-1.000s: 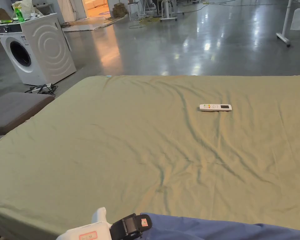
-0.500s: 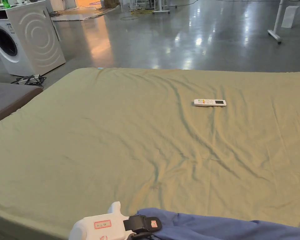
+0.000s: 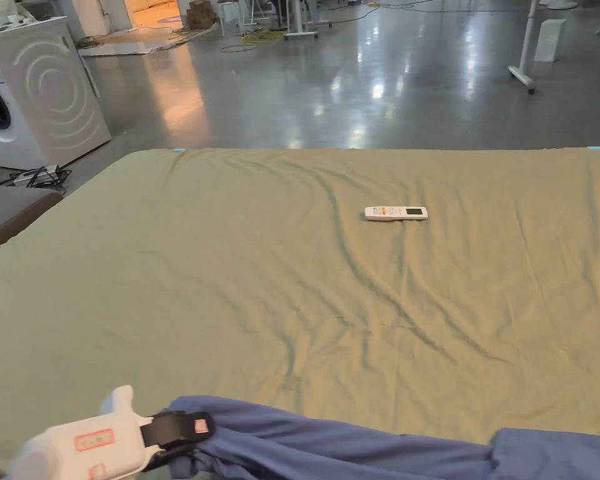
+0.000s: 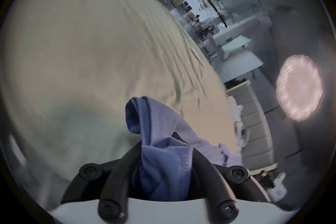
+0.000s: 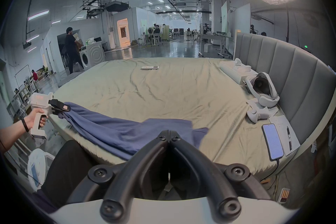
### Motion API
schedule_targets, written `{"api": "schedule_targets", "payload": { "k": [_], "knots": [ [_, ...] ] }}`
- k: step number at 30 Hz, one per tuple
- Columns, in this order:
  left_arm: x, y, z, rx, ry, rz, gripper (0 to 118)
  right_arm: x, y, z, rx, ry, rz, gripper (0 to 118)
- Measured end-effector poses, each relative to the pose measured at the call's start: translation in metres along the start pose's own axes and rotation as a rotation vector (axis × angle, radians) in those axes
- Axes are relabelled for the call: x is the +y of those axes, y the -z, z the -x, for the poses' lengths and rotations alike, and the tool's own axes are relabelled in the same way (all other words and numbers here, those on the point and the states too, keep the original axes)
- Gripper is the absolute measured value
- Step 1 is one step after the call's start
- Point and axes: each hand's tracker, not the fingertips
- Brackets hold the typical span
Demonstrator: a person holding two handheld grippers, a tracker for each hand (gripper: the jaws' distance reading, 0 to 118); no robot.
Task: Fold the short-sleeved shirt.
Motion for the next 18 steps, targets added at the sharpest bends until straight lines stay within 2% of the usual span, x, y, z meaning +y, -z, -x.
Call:
{"api": "schedule_targets", "payload": {
  "k": [2, 3, 7, 8, 11, 16, 17, 18],
  "knots": [
    [-0.017, 0.004, -0.045, 0.037, 0.162, 0.007, 10, -0.004, 0.001, -0.002, -0.002, 0.013, 0.003, 0],
    [0.019, -0.001, -0.022, 0.018, 0.187, 0.028, 10, -0.007, 0.001, -0.004, -0.006, 0.022, 0.005, 0],
    [-0.019, 0.031, -0.102, -0.012, 0.346, 0.076, 10, -0.013, -0.001, -0.008, -0.001, 0.063, 0.011, 0],
    [-0.032, 0.047, -0.120, -0.045, 0.363, 0.107, 10, -0.015, -0.003, -0.009, 0.000, 0.066, 0.011, 0],
    [-0.070, 0.092, -0.156, -0.162, 0.290, 0.191, 10, -0.017, -0.011, -0.013, -0.012, 0.061, 0.007, 0],
    [-0.119, 0.165, -0.184, -0.043, 0.376, 0.306, 12, -0.025, -0.027, -0.027, -0.060, 0.044, 0.001, 0],
    [-0.124, 0.171, -0.182, -0.036, 0.373, 0.321, 21, -0.028, -0.031, -0.030, -0.074, 0.046, 0.000, 0],
    [-0.128, 0.172, -0.180, -0.041, 0.354, 0.313, 35, -0.030, -0.034, -0.035, -0.082, 0.053, 0.001, 0]
  ]
}}
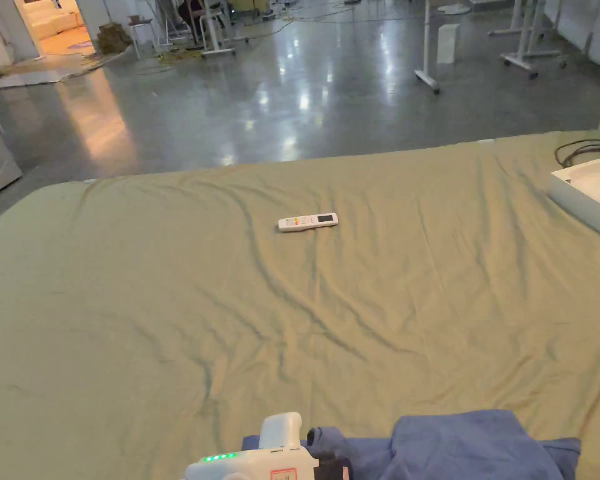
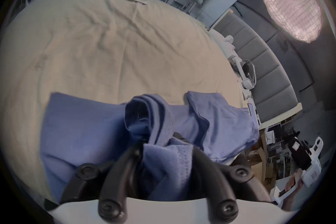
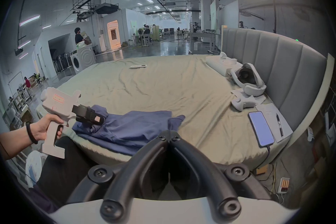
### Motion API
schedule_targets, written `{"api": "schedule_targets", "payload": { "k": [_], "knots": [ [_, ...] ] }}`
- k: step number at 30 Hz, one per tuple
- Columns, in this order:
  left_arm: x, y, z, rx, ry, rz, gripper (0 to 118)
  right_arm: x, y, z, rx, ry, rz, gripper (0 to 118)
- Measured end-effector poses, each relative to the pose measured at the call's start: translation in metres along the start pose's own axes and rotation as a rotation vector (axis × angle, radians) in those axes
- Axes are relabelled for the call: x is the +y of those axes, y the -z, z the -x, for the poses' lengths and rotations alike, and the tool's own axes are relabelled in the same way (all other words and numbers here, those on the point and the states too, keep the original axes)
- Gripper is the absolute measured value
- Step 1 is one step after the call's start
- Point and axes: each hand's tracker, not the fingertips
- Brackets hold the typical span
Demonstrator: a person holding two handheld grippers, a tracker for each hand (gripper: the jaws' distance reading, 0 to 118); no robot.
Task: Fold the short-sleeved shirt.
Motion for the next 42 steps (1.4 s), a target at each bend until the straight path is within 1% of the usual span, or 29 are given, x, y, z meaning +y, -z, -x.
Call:
{"api": "schedule_targets", "payload": {
  "k": [2, 3, 5, 7, 9, 11, 12, 13, 14, 15, 16, 17, 18, 20, 22, 24, 25, 26, 29, 31, 32, 33, 34, 35, 36, 37, 38, 40, 42],
  "knots": [
    [0.000, -0.012, 0.003, -0.060, -0.048, -0.030, 68, -0.004, -0.003, -0.010, -0.011, 0.033, 0.001, 0],
    [-0.002, -0.025, -0.002, -0.096, -0.054, -0.064, 71, -0.006, -0.002, -0.015, -0.013, 0.060, 0.005, 0],
    [0.006, -0.058, -0.003, -0.203, -0.036, -0.124, 71, -0.009, -0.001, -0.023, -0.008, 0.122, 0.006, 0],
    [0.003, -0.092, 0.000, -0.336, -0.080, -0.229, 75, -0.012, 0.001, -0.029, 0.017, 0.185, -0.005, 0],
    [0.008, -0.115, 0.010, -0.356, -0.155, -0.319, 76, -0.013, 0.001, -0.032, 0.037, 0.225, -0.019, 0],
    [0.004, -0.122, 0.020, -0.359, -0.225, -0.380, 76, -0.014, 0.001, -0.033, 0.045, 0.238, -0.026, 0],
    [0.004, -0.117, 0.027, -0.363, -0.266, -0.372, 74, -0.013, 0.000, -0.032, 0.047, 0.242, -0.029, 0],
    [0.004, -0.109, 0.033, -0.341, -0.302, -0.347, 60, -0.013, -0.001, -0.032, 0.047, 0.241, -0.032, 0],
    [0.002, -0.100, 0.036, -0.332, -0.313, -0.318, 37, -0.011, -0.001, -0.029, 0.045, 0.236, -0.032, 0],
    [-0.001, -0.087, 0.037, -0.319, -0.317, -0.277, 37, -0.011, -0.003, -0.027, 0.043, 0.229, -0.032, 0],
    [-0.004, -0.074, 0.036, -0.296, -0.318, -0.249, 28, -0.011, -0.004, -0.026, 0.041, 0.219, -0.031, 0],
    [-0.004, -0.056, 0.035, -0.256, -0.301, -0.220, 5, -0.011, -0.005, -0.025, 0.037, 0.207, -0.026, 0],
    [-0.006, -0.044, 0.033, -0.233, -0.275, -0.205, 2, -0.012, -0.006, -0.024, 0.030, 0.199, -0.022, 0],
    [-0.008, -0.017, 0.032, -0.206, -0.264, -0.130, 2, -0.013, -0.008, -0.024, 0.023, 0.185, -0.016, 0],
    [-0.015, 0.008, 0.025, -0.239, -0.271, -0.062, 2, -0.014, -0.008, -0.024, 0.016, 0.182, -0.005, 0],
    [-0.021, 0.030, 0.020, -0.203, -0.264, -0.008, 2, -0.015, -0.008, -0.025, 0.012, 0.181, -0.001, 0],
    [-0.025, 0.036, 0.017, -0.224, -0.243, -0.018, 2, -0.015, -0.008, -0.025, 0.011, 0.180, 0.002, 0],
    [-0.025, 0.039, 0.012, -0.207, -0.213, -0.028, 1, -0.013, -0.008, -0.022, 0.008, 0.180, 0.004, 0],
    [-0.022, 0.035, 0.008, -0.166, -0.207, -0.027, 1, -0.012, -0.004, -0.020, 0.009, 0.176, 0.012, 0],
    [-0.020, 0.035, 0.008, -0.168, -0.201, -0.023, 2, -0.011, -0.001, -0.017, 0.017, 0.173, 0.016, 0],
    [-0.020, 0.031, 0.008, -0.179, -0.207, -0.027, 4, -0.010, -0.002, -0.015, 0.022, 0.171, 0.016, 0],
    [-0.020, 0.024, 0.012, -0.217, -0.207, -0.048, 10, -0.009, -0.002, -0.013, 0.027, 0.169, 0.013, 0],
    [-0.019, 0.014, 0.013, -0.295, -0.189, -0.082, 31, -0.009, -0.003, -0.011, 0.034, 0.170, 0.008, 0],
    [-0.018, -0.004, 0.017, -0.351, -0.156, -0.125, 74, -0.009, -0.003, -0.010, 0.044, 0.171, 0.007, 0],
    [-0.015, -0.021, 0.022, -0.359, -0.143, -0.159, 100, -0.008, -0.002, -0.009, 0.049, 0.171, 0.007, 0],
    [-0.010, -0.039, 0.032, -0.336, -0.149, -0.153, 109, -0.008, -0.001, -0.008, 0.054, 0.171, 0.007, 0],
    [-0.005, -0.054, 0.040, -0.336, -0.158, -0.165, 108, -0.008, 0.000, -0.007, 0.061, 0.173, 0.011, 0],
    [0.001, -0.086, 0.071, -0.287, -0.188, -0.254, 108, -0.008, 0.004, -0.005, 0.074, 0.174, 0.021, 0],
    [0.003, -0.104, 0.104, -0.262, -0.268, -0.294, 108, -0.009, 0.004, -0.002, 0.077, 0.170, 0.022, 0]
  ]
}}
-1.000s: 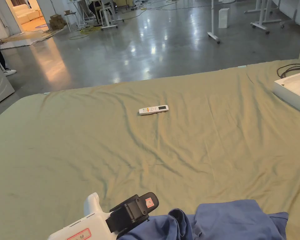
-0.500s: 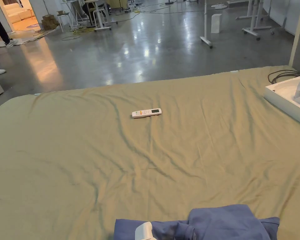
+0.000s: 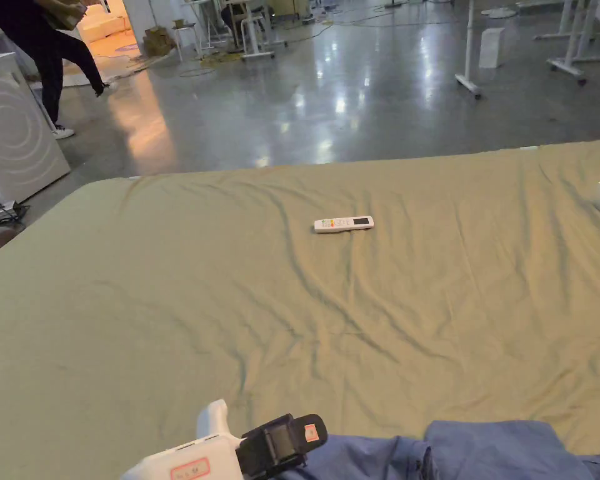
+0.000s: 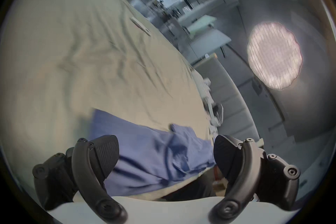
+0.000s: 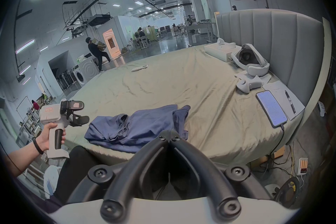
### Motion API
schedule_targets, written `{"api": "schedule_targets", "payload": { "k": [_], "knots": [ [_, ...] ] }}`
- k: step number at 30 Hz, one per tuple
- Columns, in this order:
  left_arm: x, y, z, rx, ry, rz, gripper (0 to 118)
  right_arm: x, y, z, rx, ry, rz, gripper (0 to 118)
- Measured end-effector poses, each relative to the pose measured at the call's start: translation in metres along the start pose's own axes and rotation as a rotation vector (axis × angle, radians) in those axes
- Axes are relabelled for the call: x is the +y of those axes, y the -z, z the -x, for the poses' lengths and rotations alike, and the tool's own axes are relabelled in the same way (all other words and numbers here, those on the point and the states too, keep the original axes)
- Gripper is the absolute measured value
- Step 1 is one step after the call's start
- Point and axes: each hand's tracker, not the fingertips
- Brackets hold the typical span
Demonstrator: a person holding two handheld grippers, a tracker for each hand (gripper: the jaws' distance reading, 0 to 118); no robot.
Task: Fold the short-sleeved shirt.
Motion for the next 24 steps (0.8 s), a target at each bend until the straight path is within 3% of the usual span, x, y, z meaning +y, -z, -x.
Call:
{"api": "schedule_targets", "payload": {
  "k": [4, 8, 12, 13, 14, 16, 17, 19, 22, 24],
  "knots": [
    [0.009, -0.009, 0.054, 0.042, -0.204, -0.002, 108, 0.000, -0.002, 0.003, 0.005, -0.006, 0.006, 0],
    [-0.006, 0.021, 0.081, -0.007, -0.367, 0.119, 109, -0.003, -0.005, -0.004, -0.011, -0.012, 0.015, 0],
    [-0.013, 0.040, 0.083, -0.193, -0.410, 0.069, 107, -0.002, -0.008, -0.009, -0.032, -0.009, 0.018, 0],
    [-0.015, 0.046, 0.084, -0.218, -0.436, 0.084, 99, -0.002, -0.008, -0.010, -0.035, -0.005, 0.017, 0],
    [-0.017, 0.051, 0.078, -0.167, -0.410, 0.077, 77, -0.001, -0.009, -0.011, -0.034, 0.000, 0.017, 0],
    [-0.033, 0.061, 0.048, -0.024, -0.291, 0.117, 21, -0.001, -0.009, -0.011, -0.041, 0.001, 0.017, 0],
    [-0.037, 0.065, 0.051, 0.015, -0.298, 0.127, 19, -0.001, -0.010, -0.012, -0.048, -0.002, 0.017, 0],
    [-0.035, 0.061, 0.065, -0.098, -0.413, 0.081, 17, -0.001, -0.011, -0.012, -0.054, -0.007, 0.022, 0],
    [-0.024, 0.050, 0.051, -0.022, -0.283, 0.080, 16, -0.002, -0.010, -0.013, -0.056, -0.011, 0.033, 0],
    [-0.017, 0.035, 0.053, -0.078, -0.331, 0.052, 16, -0.003, -0.009, -0.012, -0.062, -0.016, 0.036, 0]
  ]
}}
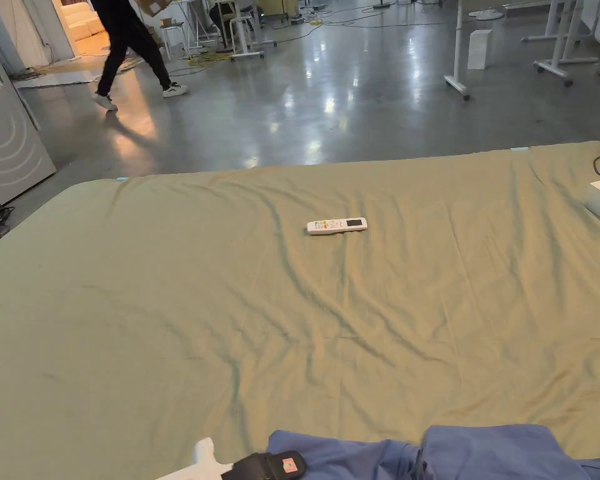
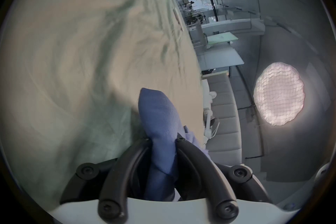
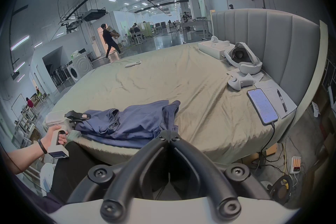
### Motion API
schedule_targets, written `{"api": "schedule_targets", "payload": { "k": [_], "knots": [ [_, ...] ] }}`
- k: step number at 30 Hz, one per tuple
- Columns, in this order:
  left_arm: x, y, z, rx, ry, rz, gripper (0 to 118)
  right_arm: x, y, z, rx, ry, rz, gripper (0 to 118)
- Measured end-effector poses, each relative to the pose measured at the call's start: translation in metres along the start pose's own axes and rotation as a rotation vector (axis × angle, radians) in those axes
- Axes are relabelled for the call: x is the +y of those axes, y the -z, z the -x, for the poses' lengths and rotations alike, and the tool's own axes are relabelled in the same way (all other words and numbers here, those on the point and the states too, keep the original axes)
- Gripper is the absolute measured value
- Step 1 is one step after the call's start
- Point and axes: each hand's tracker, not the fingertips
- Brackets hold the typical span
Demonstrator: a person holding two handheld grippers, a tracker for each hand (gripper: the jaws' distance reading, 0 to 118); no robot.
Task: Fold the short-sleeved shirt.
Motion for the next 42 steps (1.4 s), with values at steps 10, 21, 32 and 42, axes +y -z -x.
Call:
{"api": "schedule_targets", "payload": {
  "k": [10, 21, 32, 42],
  "knots": [
    [0.071, -0.118, -0.051, 0.304, 0.285, -0.122, 16, -0.001, 0.011, 0.003, 0.050, -0.022, -0.014, 0],
    [-0.023, 0.038, -0.139, 0.210, 0.469, 0.101, 16, -0.006, -0.001, 0.003, 0.061, 0.030, -0.025, 0],
    [-0.060, 0.084, -0.150, 0.067, 0.396, 0.135, 68, -0.019, -0.018, -0.024, -0.016, 0.088, -0.028, 0],
    [-0.071, 0.094, -0.109, 0.062, 0.237, 0.178, 17, -0.017, -0.011, -0.024, 0.009, 0.116, -0.022, 0]
  ]
}}
